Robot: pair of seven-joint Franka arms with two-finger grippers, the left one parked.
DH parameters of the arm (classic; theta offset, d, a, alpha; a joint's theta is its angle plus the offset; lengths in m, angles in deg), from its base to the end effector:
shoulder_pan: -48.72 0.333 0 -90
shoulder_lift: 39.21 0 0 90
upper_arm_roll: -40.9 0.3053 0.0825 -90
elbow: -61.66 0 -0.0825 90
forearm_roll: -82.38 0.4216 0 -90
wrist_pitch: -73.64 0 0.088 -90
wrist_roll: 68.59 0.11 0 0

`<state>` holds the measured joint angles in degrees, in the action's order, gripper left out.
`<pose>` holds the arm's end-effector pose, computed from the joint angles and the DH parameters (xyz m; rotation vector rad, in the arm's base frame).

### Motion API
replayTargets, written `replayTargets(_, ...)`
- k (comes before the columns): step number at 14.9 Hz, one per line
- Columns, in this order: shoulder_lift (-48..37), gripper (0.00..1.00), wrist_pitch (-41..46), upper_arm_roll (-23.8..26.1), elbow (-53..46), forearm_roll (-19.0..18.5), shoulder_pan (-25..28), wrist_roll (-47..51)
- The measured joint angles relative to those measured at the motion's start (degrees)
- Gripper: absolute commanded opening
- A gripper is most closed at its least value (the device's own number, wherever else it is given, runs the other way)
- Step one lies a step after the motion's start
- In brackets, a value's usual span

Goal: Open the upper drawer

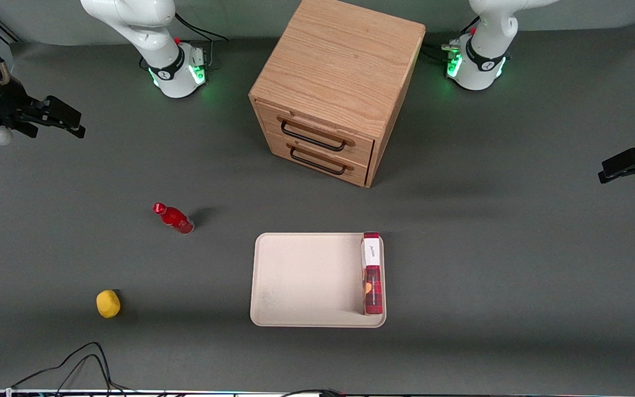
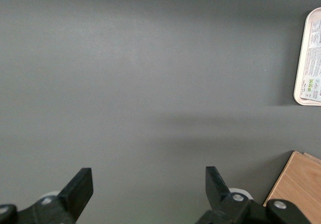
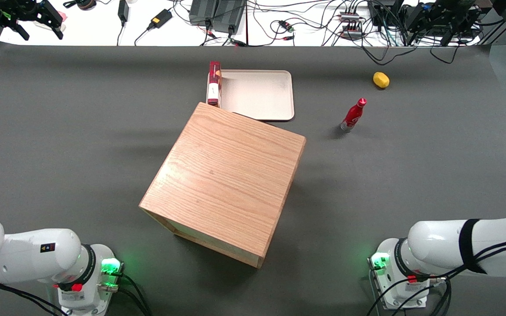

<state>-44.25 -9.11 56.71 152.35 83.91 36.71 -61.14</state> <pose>0.5510 0.0467 0.6423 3.1363 -0.0984 -0.0847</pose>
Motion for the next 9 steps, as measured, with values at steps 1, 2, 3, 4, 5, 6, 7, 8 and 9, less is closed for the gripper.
replayTargets(1,0.0,1.0,0.0,0.0,0.0,0.0,0.0,0.0)
replayTargets(2,0.0,1.0,0.0,0.0,0.0,0.0,0.0,0.0)
replayTargets(3,0.0,1.0,-0.1,0.0,0.0,0.0,-0.1,0.0)
replayTargets(4,0.0,1.0,-0.2,0.0,0.0,0.0,-0.2,0.0)
replayTargets(5,0.0,1.0,-0.4,0.0,0.0,0.0,-0.3,0.0)
replayTargets(6,0.0,1.0,-0.7,0.0,0.1,0.0,-0.4,-0.1)
replayTargets(7,0.0,1.0,-1.2,0.1,0.1,0.0,-0.4,-0.2)
replayTargets(8,0.1,1.0,-2.0,0.3,0.1,0.0,-0.4,-0.3)
replayTargets(9,0.2,1.0,-3.0,1.0,0.1,0.0,-0.3,-0.4)
